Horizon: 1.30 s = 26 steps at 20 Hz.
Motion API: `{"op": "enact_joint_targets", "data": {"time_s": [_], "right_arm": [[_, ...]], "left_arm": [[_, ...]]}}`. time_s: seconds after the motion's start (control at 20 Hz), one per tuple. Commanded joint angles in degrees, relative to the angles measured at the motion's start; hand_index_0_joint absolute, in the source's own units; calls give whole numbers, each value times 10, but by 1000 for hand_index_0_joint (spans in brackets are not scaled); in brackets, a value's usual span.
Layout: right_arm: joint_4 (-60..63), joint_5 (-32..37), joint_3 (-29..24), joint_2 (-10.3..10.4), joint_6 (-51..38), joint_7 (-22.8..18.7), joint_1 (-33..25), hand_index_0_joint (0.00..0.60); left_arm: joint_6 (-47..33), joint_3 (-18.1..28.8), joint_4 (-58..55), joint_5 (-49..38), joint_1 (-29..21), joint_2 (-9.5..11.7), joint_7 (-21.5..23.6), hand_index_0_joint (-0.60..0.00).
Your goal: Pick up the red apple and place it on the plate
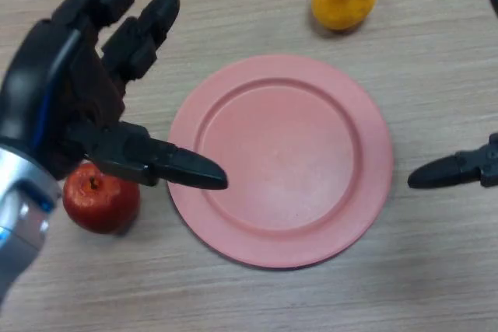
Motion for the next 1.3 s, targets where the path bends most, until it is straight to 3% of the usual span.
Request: {"op": "enact_joint_targets", "data": {"time_s": [0.05, 0.35, 0.5, 0.6, 0.65, 0.75, 0.85, 0.95, 1.1, 1.15, 1.3], "right_arm": [[-16, 17, -36, -15, -58, -26, -22, 0], [7, 41, -44, -19, -57, -54, -32, 0], [15, 35, -39, -24, -40, -69, -37, 0], [23, 21, -29, -28, -41, -69, -40, 0], [33, 17, -22, -25, -44, -64, -46, 0], [43, 37, -13, -13, -40, -57, -55, 0], [50, 40, 5, -10, -40, -53, -61, 0], [51, 40, 21, 1, -40, -47, -59, 0], [38, 63, 40, 18, -21, -42, -59, 0], [37, 73, 44, 26, -19, -44, -61, 0], [33, 96, 45, 33, -10, -60, -75, 0]], "left_arm": [[-94, 26, -8, 46, -5, 40, -11, 0], [-136, 42, -3, 94, 29, 23, -60, 0], [-119, 61, -12, 82, 35, 30, -68, 0], [-139, 67, -32, 119, 69, 43, -97, 0], [-152, 94, -35, 142, 92, 40, -135, 0], [-199, 132, -22, 173, 120, 27, -167, 0], [-253, 162, -4, 213, 153, 13, -193, 0], [-253, 190, 13, 229, 171, 8, -204, 0], [-296, 191, 55, 293, 194, 3, -238, 0], [-343, 182, 90, 348, 202, -5, -242, 0], [-427, 168, 156, 413, 205, -14, -224, 0]]}}
